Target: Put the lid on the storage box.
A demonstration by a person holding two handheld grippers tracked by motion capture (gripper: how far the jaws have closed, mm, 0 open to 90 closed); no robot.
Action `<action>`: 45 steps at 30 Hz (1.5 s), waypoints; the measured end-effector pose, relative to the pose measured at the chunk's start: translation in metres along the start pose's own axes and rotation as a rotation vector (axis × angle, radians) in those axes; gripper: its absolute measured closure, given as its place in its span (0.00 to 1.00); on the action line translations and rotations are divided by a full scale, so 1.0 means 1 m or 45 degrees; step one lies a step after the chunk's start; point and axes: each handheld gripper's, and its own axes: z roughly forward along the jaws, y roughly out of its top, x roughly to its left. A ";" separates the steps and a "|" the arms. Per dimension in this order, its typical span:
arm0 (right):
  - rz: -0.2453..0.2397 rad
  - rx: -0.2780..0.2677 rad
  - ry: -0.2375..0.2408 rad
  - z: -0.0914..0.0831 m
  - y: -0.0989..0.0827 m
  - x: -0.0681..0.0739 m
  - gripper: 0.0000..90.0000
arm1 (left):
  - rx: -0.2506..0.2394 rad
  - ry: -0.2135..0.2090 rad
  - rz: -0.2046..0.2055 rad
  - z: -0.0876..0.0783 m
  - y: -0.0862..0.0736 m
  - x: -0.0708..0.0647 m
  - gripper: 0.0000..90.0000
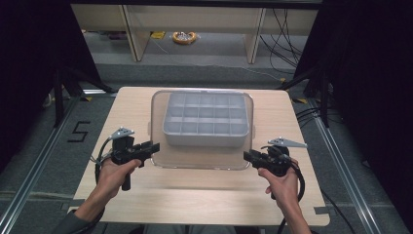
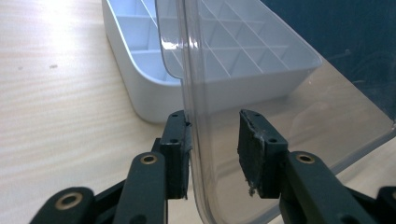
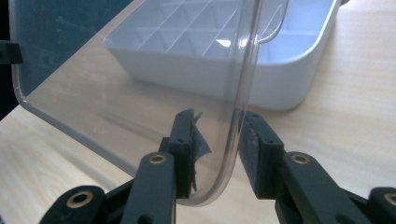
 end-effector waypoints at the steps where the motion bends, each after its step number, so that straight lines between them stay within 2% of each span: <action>1: -0.036 -0.002 -0.006 0.001 0.004 -0.003 0.76 | 0.008 -0.003 -0.001 0.002 0.004 0.001 0.70; 3: -0.048 -0.011 -0.013 0.002 0.008 -0.004 0.76 | 0.002 0.010 -0.004 0.004 0.008 0.001 0.70; 5: -0.048 -0.019 -0.031 0.003 0.019 -0.006 0.76 | -0.003 0.014 -0.011 0.009 0.016 0.002 0.70; 6: -0.044 -0.019 -0.024 0.003 0.023 -0.006 0.76 | -0.002 0.017 -0.010 0.014 0.024 0.003 0.70; 11: -0.018 -0.036 -0.039 0.010 0.041 -0.016 0.76 | 0.005 0.027 -0.022 0.028 0.041 0.004 0.69; 17: -0.022 -0.026 -0.069 0.018 0.056 -0.023 0.76 | -0.007 0.046 -0.050 0.041 0.052 0.008 0.68; 19: 0.017 -0.030 -0.076 0.023 0.063 -0.025 0.75 | -0.014 0.058 -0.060 0.048 0.057 0.008 0.68; 24: 0.008 -0.028 -0.093 0.032 0.072 -0.035 0.74 | -0.022 0.082 -0.068 0.057 0.065 0.010 0.68; 25: 0.061 -0.020 -0.087 0.033 0.072 -0.032 0.74 | -0.019 0.080 -0.065 0.059 0.067 0.011 0.68; 26: 0.061 -0.020 -0.087 0.033 0.072 -0.032 0.74 | -0.019 0.080 -0.065 0.059 0.067 0.011 0.68; 27: 0.010 -0.030 -0.093 0.035 0.073 -0.037 0.74 | -0.022 0.088 -0.077 0.061 0.068 0.011 0.68; 28: 0.010 -0.023 -0.101 0.036 0.074 -0.038 0.74 | -0.020 0.089 -0.078 0.062 0.069 0.012 0.68; 29: 0.055 -0.021 -0.087 0.036 0.075 -0.036 0.74 | -0.017 0.093 -0.079 0.064 0.070 0.012 0.67; 30: 0.026 -0.024 -0.097 0.039 0.077 -0.040 0.74 | -0.010 0.095 -0.083 0.066 0.071 0.013 0.67; 32: 0.038 -0.016 -0.095 0.042 0.078 -0.040 0.74 | 0.017 0.101 -0.073 0.070 0.072 0.017 0.67; 34: 0.014 -0.008 -0.114 0.043 0.079 -0.042 0.74 | 0.005 0.102 -0.090 0.073 0.072 0.017 0.67; 42: 0.030 0.010 -0.121 0.055 0.082 -0.048 0.73 | 0.024 0.114 -0.107 0.083 0.073 0.024 0.67; 43: 0.055 0.013 -0.127 0.056 0.082 -0.047 0.73 | 0.024 0.114 -0.107 0.083 0.073 0.024 0.67; 45: 0.039 0.018 -0.129 0.059 0.082 -0.049 0.73 | 0.034 0.118 -0.112 0.086 0.072 0.026 0.67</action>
